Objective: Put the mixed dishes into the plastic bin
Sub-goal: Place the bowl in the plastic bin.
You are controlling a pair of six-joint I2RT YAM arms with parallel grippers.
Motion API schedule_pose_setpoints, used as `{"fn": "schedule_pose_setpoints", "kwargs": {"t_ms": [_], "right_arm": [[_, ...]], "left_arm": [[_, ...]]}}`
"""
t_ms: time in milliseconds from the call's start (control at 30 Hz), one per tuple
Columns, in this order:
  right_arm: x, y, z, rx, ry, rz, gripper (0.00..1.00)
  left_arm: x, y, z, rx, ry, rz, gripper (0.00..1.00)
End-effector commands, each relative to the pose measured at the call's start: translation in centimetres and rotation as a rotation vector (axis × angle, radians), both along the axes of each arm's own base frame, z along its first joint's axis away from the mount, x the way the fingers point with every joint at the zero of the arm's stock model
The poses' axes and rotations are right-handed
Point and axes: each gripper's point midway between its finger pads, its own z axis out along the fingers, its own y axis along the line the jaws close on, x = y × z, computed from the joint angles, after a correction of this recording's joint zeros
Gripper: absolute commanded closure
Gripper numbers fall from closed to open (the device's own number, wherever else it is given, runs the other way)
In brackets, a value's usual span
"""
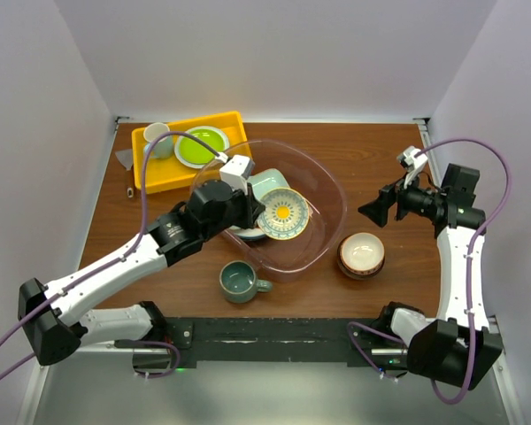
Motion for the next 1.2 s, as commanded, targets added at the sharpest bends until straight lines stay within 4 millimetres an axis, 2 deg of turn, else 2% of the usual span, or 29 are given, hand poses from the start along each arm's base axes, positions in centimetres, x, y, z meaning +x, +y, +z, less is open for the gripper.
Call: {"fn": "schedule_pose_setpoints", "kwargs": {"t_ms": [0,1167], "right_arm": [[0.0,0.3,1.3,0.008,-0.069,0.02,0.02],[-0.1,0.3,1.0,0.016,-0.06,0.023,0.02]], "left_arm": [[0.7,-1.2,1.9,-0.065,-0.061,-0.028,1.0],[0.5,-3.7,-2.5,-0.031,0.021,-0.119,1.0]]}}
